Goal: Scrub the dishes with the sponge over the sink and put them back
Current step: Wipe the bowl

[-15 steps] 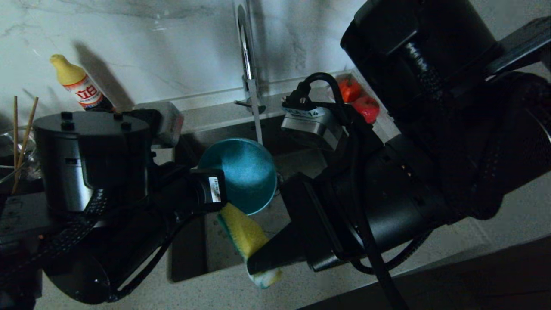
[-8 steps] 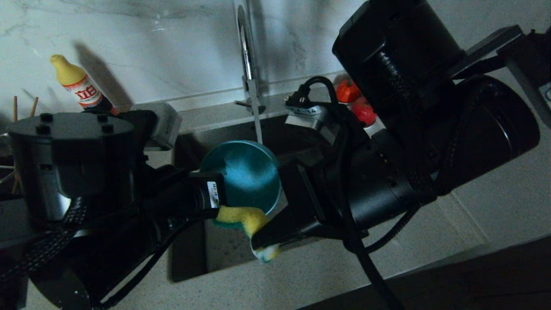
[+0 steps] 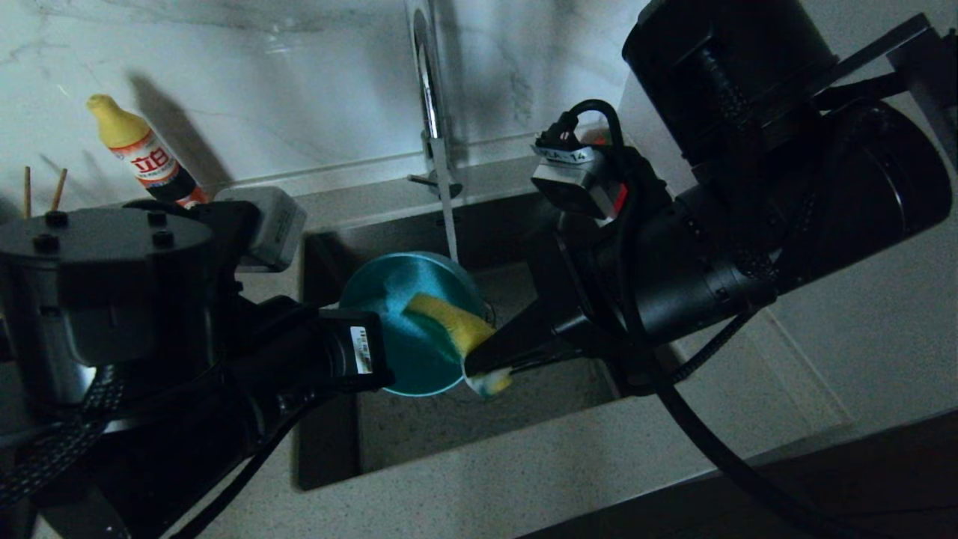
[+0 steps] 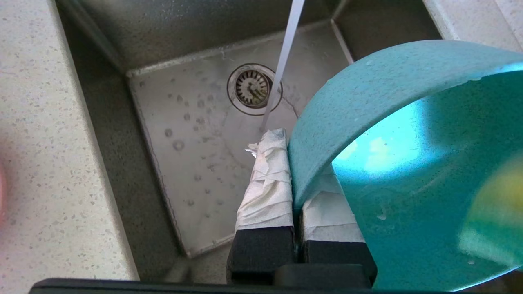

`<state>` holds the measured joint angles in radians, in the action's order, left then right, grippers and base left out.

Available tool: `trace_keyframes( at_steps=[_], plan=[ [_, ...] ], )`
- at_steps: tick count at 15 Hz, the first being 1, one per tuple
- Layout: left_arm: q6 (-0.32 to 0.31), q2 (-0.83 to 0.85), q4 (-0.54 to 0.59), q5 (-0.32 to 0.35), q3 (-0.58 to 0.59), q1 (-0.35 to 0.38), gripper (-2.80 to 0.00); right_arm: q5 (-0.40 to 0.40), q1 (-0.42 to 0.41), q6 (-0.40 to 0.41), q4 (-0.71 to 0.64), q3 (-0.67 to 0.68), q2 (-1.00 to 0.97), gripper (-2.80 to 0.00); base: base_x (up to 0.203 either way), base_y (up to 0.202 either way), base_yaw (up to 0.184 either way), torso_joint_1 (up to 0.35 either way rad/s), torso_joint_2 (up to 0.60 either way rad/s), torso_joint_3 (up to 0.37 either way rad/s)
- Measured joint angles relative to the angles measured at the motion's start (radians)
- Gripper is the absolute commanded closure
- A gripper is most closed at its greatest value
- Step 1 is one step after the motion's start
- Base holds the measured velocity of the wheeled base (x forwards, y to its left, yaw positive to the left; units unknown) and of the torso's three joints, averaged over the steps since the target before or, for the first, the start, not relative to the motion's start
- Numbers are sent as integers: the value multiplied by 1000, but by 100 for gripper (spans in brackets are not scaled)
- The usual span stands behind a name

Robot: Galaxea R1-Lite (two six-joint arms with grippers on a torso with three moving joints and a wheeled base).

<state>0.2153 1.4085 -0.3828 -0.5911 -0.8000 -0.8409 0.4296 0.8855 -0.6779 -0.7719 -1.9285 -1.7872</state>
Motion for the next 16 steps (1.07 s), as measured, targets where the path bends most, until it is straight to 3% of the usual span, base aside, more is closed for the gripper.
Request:
trace_keyframes(
  at_steps=[3,5,11,16],
  plan=[
    [-7,4,-16,0,-2,1,0,2,-4,0,0,0,7,0,0,0,0,0,0,0],
    [-20,14,-84,-1,10,1,0,3,-4,0,1,0,8,0,0,0,0,0,0,0],
    [-132,29,-295,2,97,-1,0,2,2,-5,54,0,-22,0,0,0,0,0,0,0],
    [-136,30,-305,29,128,-1,0,-2,-3,-3,108,0,-28,0,0,0,0,0,0,0]
  ],
)
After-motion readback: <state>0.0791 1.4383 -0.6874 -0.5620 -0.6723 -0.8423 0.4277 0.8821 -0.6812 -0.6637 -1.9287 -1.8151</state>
